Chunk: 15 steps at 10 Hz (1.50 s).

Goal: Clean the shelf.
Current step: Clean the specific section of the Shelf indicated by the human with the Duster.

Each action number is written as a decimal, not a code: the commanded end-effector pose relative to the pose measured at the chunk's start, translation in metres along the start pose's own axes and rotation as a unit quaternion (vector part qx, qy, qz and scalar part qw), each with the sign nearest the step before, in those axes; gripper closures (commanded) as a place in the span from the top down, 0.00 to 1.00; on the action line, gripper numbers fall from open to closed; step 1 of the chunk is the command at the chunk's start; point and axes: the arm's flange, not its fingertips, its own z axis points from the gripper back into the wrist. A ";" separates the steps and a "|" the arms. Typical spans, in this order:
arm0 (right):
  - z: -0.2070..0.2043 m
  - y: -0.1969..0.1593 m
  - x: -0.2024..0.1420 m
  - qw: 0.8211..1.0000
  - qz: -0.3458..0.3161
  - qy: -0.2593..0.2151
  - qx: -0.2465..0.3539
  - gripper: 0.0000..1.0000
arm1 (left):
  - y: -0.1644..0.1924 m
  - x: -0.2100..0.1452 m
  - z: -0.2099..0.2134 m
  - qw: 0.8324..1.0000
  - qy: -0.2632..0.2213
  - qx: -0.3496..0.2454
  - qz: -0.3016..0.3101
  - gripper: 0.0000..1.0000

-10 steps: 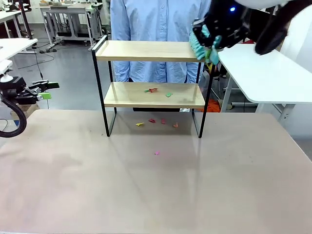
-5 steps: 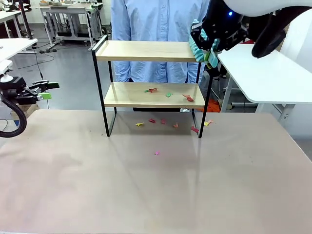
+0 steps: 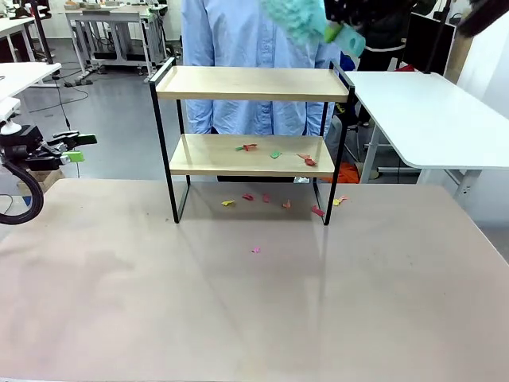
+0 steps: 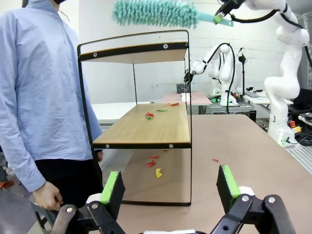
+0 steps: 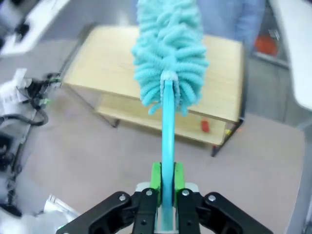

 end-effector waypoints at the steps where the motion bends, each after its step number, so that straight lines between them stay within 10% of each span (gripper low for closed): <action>1: -0.004 -0.019 -0.023 0.985 0.100 0.060 0.129 0.13 | -0.003 0.004 -0.001 1.000 -0.001 -0.001 -0.001 1.00; 6: -0.023 -0.024 -0.097 0.894 0.347 0.225 0.170 0.13 | -0.003 0.004 -0.001 1.000 -0.001 -0.001 -0.001 1.00; 10: -0.069 -0.065 -0.155 0.827 0.422 0.340 0.151 0.13 | -0.003 0.004 -0.001 1.000 -0.001 -0.001 -0.001 1.00; 15: -0.087 -0.071 -0.172 0.818 0.416 0.368 0.148 0.13 | -0.003 0.004 -0.001 1.000 -0.001 -0.001 -0.001 1.00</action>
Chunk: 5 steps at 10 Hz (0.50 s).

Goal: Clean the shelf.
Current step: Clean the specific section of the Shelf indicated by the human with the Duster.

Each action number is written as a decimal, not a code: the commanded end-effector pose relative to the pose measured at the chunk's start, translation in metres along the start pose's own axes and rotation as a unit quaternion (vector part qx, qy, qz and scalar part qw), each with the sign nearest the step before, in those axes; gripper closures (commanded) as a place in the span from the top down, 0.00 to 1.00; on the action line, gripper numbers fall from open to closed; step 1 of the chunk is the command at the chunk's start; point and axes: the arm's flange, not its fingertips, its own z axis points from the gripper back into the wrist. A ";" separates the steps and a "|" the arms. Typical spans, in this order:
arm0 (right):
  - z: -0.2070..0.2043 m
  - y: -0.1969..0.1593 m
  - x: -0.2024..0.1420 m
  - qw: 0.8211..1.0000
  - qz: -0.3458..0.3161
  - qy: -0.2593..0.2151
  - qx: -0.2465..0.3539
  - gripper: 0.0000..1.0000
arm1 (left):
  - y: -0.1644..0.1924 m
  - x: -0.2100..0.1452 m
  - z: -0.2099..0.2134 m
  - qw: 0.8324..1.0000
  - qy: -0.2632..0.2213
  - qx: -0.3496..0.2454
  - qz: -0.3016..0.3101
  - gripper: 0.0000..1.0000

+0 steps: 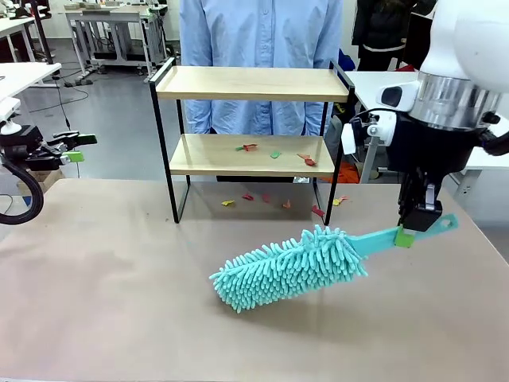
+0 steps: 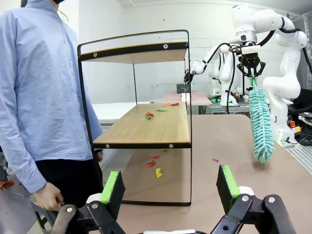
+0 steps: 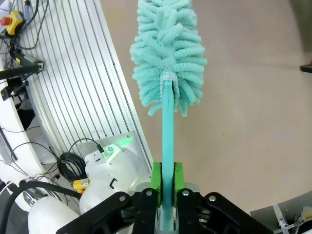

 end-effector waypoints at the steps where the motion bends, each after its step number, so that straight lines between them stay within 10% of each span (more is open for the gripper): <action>1: 0.010 0.003 0.002 1.000 0.002 -0.006 0.000 0.13 | -0.003 0.004 -0.001 1.000 -0.001 -0.001 -0.001 1.00; 5: 0.010 0.003 0.002 1.000 0.002 -0.006 0.000 0.13 | -0.003 0.004 -0.001 1.000 -0.001 -0.001 -0.001 1.00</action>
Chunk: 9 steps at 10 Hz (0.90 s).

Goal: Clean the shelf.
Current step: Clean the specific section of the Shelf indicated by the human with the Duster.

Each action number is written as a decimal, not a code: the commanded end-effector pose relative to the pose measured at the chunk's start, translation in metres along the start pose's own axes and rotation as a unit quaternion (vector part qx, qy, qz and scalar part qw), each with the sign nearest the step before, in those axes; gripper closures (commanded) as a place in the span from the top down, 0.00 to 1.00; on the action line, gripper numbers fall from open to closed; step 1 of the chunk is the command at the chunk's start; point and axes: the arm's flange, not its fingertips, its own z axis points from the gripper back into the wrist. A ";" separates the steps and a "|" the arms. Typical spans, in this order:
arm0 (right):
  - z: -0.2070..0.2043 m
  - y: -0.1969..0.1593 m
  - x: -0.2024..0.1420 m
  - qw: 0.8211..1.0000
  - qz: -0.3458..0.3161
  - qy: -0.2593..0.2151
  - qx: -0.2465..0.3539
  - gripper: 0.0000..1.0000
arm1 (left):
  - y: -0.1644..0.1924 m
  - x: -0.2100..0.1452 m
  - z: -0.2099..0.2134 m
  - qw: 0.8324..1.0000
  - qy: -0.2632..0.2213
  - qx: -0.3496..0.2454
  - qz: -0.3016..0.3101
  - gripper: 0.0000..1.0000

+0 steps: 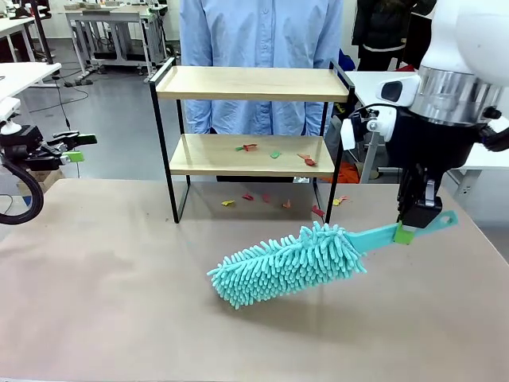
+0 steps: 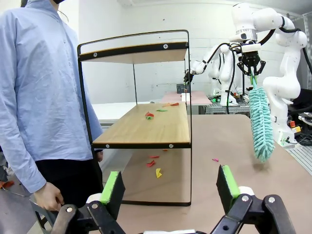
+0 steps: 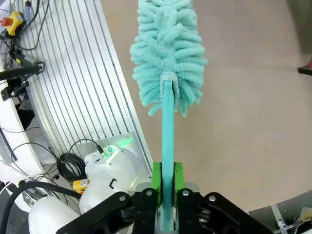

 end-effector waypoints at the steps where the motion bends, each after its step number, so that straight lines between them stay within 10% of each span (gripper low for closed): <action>1: 0.005 0.002 0.001 1.000 0.000 -0.003 0.003 0.13 | -0.003 0.004 -0.001 1.000 -0.001 -0.001 -0.001 1.00; 9: 0.005 0.002 0.001 1.000 0.000 -0.003 0.003 0.13 | -0.003 0.004 -0.001 1.000 -0.001 -0.001 -0.001 1.00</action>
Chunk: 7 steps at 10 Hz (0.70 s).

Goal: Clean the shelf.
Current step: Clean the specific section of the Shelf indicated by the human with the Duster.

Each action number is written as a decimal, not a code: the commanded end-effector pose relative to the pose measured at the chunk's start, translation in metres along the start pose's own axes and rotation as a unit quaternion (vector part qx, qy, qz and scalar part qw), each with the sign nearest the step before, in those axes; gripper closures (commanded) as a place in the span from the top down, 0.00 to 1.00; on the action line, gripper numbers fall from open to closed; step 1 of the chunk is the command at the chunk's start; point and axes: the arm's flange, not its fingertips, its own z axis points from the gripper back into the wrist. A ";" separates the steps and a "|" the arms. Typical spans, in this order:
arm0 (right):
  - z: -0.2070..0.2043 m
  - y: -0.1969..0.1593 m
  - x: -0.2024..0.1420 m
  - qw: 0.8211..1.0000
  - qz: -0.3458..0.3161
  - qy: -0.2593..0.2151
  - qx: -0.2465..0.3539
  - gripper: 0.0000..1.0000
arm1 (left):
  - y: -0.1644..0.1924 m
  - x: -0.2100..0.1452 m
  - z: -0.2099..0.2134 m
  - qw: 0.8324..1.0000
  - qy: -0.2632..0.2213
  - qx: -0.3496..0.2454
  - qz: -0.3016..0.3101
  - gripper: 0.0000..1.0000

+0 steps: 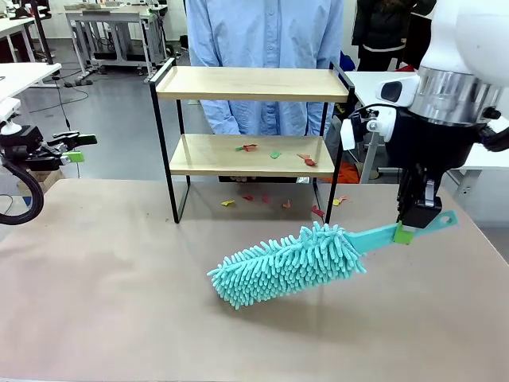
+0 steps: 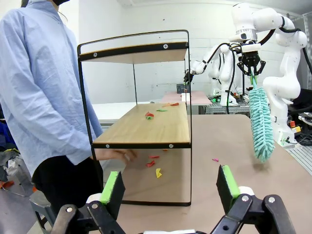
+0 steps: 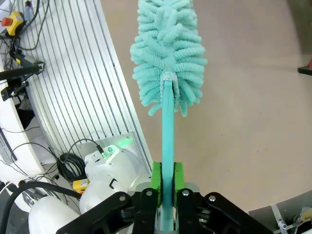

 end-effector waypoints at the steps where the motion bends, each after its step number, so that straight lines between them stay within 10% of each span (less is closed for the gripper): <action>1: 0.005 0.002 0.001 1.000 0.000 -0.003 0.003 0.13 | -0.003 0.004 -0.001 1.000 -0.001 -0.001 -0.001 1.00; 7: 0.005 0.002 0.001 1.000 0.000 -0.003 0.003 0.13 | -0.003 0.004 -0.001 1.000 -0.001 -0.001 -0.001 1.00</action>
